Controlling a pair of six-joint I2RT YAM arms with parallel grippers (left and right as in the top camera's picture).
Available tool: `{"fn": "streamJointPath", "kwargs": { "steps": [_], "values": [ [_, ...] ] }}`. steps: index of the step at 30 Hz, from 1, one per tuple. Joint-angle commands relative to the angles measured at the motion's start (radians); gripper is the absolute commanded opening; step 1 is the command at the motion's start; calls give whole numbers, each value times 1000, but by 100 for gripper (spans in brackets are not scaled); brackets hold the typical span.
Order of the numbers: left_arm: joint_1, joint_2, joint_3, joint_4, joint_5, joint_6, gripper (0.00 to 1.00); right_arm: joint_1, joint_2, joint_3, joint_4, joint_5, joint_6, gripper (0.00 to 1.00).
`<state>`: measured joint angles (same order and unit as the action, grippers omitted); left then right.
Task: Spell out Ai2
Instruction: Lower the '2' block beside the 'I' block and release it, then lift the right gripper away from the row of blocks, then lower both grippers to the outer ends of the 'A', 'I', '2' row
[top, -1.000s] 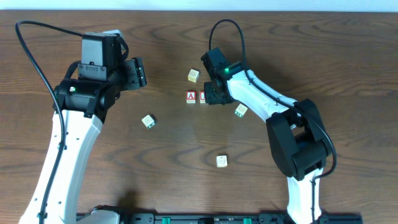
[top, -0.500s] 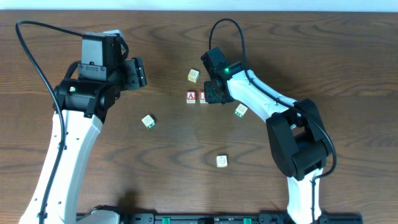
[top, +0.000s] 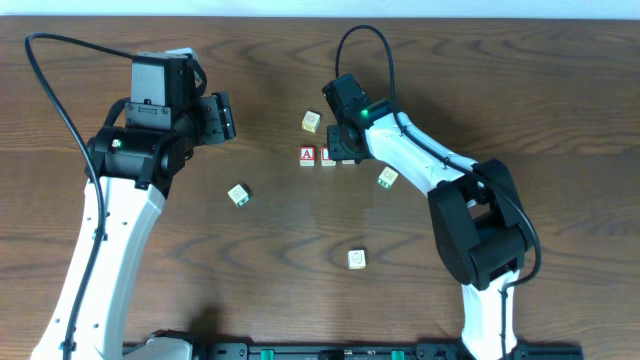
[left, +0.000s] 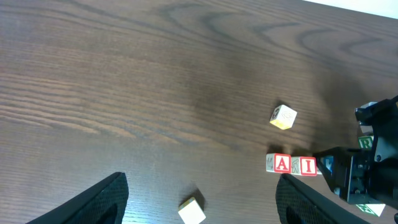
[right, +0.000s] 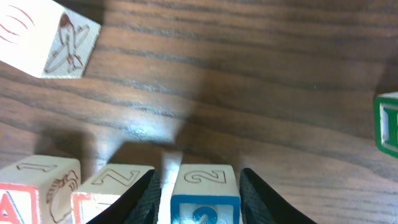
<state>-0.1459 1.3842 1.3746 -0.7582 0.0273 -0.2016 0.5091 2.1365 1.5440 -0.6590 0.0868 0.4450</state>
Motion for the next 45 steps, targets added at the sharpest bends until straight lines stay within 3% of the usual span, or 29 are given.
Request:
{"fn": "streamJointPath", "kwargs": {
  "steps": [1, 11, 14, 16, 18, 19, 21, 23, 24, 33, 38, 45],
  "values": [
    [3, 2, 1, 0, 7, 7, 77, 6, 11, -5, 15, 21, 14, 42],
    [3, 10, 2, 3, 8, 7, 77, -28, 11, 21, 59, 52, 10, 45],
    [0, 40, 1, 1, 16, -2, 77, -52, 10, 79, 6, 52, -2, 41],
    [0, 74, 0, -1, 61, -5, 78, -67, 10, 135, -65, 51, -5, 31],
    [0, 117, 0, -1, 116, -10, 77, -80, 8, 199, -153, 52, -6, 5],
    [0, 143, 0, -1, 145, -19, 77, -87, 6, 230, -197, 52, -13, 2],
    [-5, 198, 0, -1, 192, -24, 58, -104, -2, 272, -263, 51, -37, 1],
    [-17, 253, 0, -2, 216, -31, 17, -119, -13, 277, -293, 45, -71, 1],
    [-24, 275, 0, -3, 218, -40, 6, -129, -14, 276, -307, 33, -87, 2],
    [-122, 451, -22, 83, 249, -119, 6, -245, -14, 222, -323, -246, -206, 2],
    [-118, 495, -111, 220, 381, -173, 6, -280, -14, 165, -288, -330, -219, 2],
    [-118, 501, -182, 313, 381, -219, 6, -251, -14, 75, -220, -335, -218, 2]
  ]
}}
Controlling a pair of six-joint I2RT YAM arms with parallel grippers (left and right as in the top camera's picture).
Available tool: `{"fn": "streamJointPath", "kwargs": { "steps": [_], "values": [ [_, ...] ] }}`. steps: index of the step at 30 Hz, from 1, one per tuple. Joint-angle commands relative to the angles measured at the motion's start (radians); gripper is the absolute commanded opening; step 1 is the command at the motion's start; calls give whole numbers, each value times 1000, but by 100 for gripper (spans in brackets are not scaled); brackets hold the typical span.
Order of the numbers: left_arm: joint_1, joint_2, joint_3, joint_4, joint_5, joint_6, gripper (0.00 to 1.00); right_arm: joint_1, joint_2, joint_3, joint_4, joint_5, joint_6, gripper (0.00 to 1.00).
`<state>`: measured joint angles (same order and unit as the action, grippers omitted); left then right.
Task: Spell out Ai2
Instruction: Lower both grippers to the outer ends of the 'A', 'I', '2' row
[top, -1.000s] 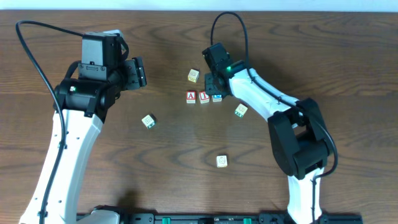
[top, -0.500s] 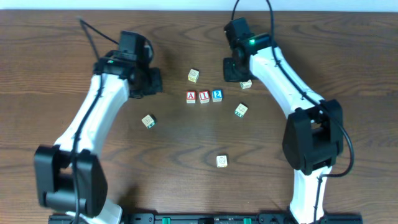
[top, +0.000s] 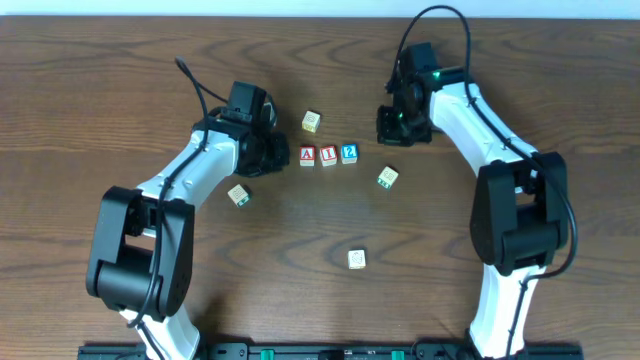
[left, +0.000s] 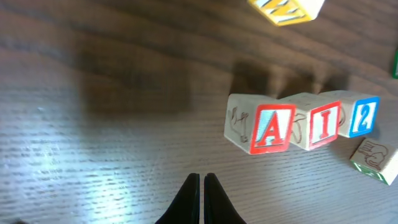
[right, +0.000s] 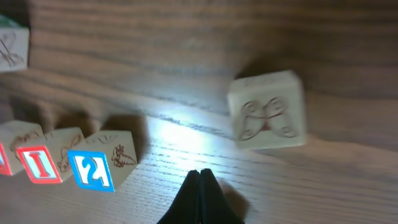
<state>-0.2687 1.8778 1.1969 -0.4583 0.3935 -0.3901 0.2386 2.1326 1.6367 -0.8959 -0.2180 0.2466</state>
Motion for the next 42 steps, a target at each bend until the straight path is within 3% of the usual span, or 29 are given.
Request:
{"fn": "streamJointPath", "kwargs": {
  "steps": [1, 18, 42],
  "values": [
    [5, 8, -7, 16, 14, -31, 6, 27, -10, -24, 27, -30, -21, 2],
    [5, 88, -19, 138, 45, -86, 6, 62, -9, -94, 116, -56, -16, 1],
    [-28, 99, -19, 161, 53, -124, 6, 116, -3, -94, 137, -63, -11, 2]
  ]
}}
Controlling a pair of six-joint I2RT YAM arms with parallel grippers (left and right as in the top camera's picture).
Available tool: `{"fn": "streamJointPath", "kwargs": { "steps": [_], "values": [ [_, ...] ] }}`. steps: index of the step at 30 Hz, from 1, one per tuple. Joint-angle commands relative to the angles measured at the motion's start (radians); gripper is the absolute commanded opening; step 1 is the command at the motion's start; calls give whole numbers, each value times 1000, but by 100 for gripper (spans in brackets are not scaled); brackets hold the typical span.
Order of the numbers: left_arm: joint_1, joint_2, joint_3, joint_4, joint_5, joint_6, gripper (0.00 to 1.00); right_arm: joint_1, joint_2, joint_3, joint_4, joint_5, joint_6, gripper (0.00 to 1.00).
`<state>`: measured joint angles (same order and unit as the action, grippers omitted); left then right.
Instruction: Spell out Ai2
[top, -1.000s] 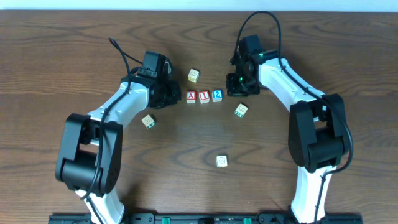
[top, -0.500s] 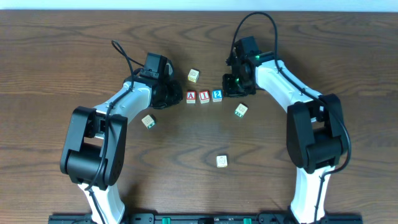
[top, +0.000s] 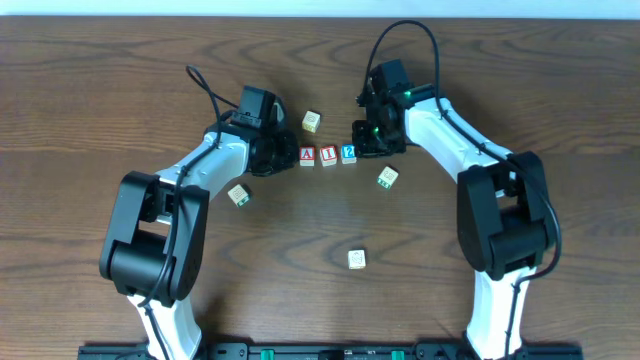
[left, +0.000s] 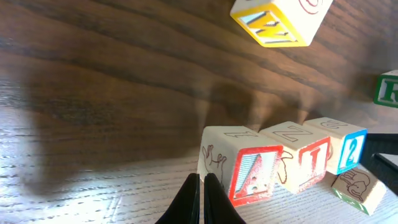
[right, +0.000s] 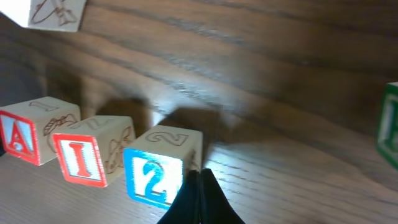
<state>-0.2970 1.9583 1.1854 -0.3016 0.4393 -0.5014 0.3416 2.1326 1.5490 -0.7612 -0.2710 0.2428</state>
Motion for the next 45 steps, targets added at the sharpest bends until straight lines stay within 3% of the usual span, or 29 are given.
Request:
{"fn": "streamJointPath", "kwargs": {
  "steps": [1, 27, 45],
  "values": [
    [0, 18, -7, 3, 7, -12, 6, 13, -3, -6, 2, -11, -4, 2],
    [-29, 18, -7, 19, 6, -18, 6, 19, -3, -6, -5, -26, 10, 1],
    [-28, 18, -7, 32, -79, 31, 6, 21, -3, -6, -7, -26, 10, 2]
  ]
}}
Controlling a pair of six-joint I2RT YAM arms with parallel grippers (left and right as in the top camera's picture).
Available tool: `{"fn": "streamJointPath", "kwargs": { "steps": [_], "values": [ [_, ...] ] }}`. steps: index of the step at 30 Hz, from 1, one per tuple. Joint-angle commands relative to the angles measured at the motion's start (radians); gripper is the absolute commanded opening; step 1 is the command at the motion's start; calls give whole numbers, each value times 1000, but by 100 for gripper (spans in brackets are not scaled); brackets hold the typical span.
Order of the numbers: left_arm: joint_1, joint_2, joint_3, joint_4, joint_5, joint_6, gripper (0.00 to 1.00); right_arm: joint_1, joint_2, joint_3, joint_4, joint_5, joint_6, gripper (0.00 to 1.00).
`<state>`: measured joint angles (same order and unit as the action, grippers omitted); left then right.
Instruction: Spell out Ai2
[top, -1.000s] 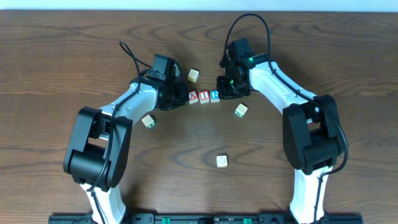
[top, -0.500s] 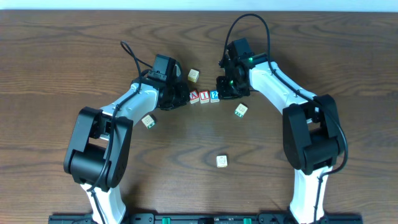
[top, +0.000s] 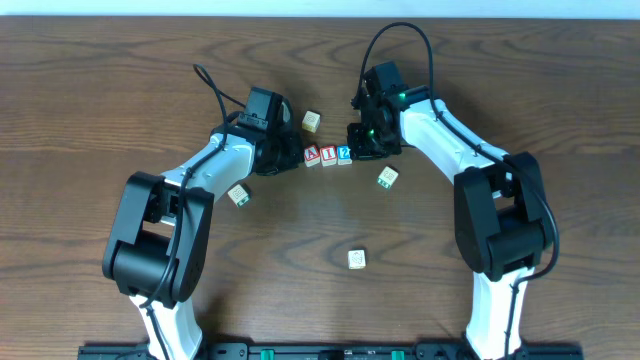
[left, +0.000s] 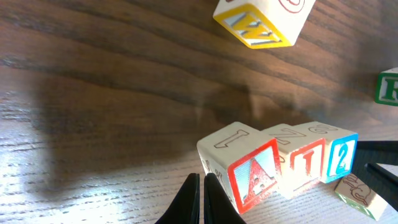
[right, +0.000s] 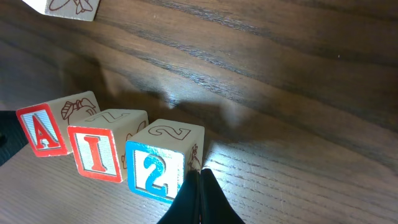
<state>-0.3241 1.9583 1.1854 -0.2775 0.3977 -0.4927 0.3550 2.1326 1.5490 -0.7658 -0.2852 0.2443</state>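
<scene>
Three wooden blocks stand in a tight row reading A (top: 313, 155), I (top: 328, 155), 2 (top: 344, 154). The left wrist view shows the red A (left: 252, 174), red I (left: 305, 163) and blue 2 (left: 341, 160) with faces touching. My left gripper (left: 202, 186) is shut, empty, its tips against the A block's left side. The right gripper (right: 198, 180) is shut and empty too, tips touching the right side of the 2 block (right: 155, 174). In the overhead view the left gripper (top: 293, 157) and right gripper (top: 358, 150) flank the row.
A yellow W block (top: 312, 121) lies just behind the row. A green-lettered block (top: 387, 178) sits to the right, below the right arm. Other loose blocks lie at the left (top: 238, 195) and toward the front (top: 356, 259).
The A block has shifted right and the 2 block slightly left, so the small gaps in the row have closed. Both shut grippers have come inward with them.
At first my right gripper's fingers straddled the 2 block beside A and I, with the left arm raised far off. Then both grippers were shut, the right one away from the row. Later each stood at one end, and now the row is pressed together.
</scene>
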Motion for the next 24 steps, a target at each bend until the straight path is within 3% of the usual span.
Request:
{"fn": "streamJointPath", "kwargs": {
  "steps": [1, 24],
  "values": [
    [-1, 18, -7, 11, -39, 22, 6, 8, -3, -6, -3, -12, 8, 1],
    [-4, 18, -7, 76, -27, 17, 5, 8, -3, -6, -4, -11, 1, 2]
  ]
}}
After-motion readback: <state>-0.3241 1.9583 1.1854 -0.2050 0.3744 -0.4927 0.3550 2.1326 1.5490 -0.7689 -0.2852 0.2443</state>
